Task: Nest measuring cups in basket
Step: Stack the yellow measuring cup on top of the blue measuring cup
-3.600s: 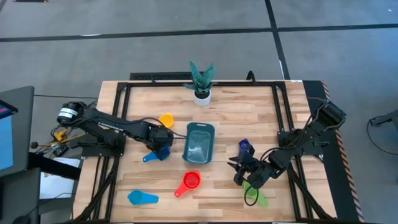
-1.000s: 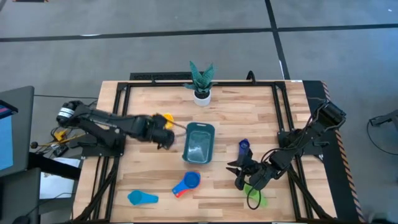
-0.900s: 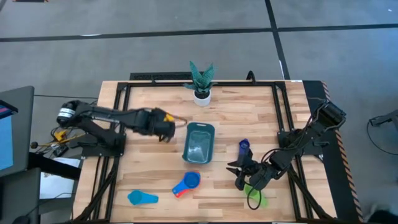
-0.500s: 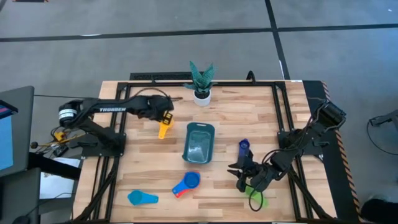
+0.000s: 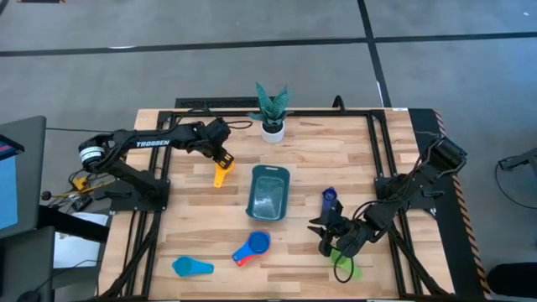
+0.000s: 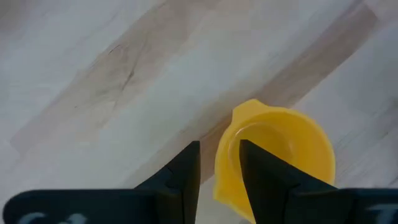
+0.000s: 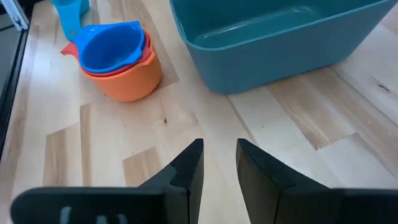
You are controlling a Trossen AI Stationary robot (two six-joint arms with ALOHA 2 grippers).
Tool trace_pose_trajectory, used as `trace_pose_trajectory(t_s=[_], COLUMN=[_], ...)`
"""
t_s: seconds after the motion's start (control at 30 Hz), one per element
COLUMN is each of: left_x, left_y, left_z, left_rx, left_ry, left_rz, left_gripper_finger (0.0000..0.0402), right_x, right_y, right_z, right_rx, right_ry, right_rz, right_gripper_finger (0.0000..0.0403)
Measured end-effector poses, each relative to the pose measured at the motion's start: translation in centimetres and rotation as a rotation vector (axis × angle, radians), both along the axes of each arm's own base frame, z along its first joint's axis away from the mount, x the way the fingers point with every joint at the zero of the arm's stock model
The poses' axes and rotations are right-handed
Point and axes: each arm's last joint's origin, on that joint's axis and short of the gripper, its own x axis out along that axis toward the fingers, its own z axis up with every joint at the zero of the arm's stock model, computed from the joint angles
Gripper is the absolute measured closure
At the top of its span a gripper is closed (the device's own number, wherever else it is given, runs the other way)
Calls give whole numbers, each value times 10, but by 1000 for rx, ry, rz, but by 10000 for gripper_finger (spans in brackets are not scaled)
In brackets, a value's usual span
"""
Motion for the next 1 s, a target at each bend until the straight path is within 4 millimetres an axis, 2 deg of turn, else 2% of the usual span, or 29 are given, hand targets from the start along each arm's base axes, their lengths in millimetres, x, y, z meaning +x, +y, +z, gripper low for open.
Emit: trace_pose_trajectory(t_s=[0.37,0.9,1.0], left_x=[-2,-2,-5], left_y=[-1,4,3], left_z=[-1,0,-7], left_rx=[4,18,10], left_ry=[46,36,36], left_rz=[-54,-112,-119], left_gripper_finger=[334,335,335], right_x=[0,1,1], right_y=[0,-1,-1], right_z=[0,0,0], right_rx=[2,17,17], right_ry=[-1,-6,-6], right_rz=[-2,-16,-16], right_gripper_finger=[284,284,284])
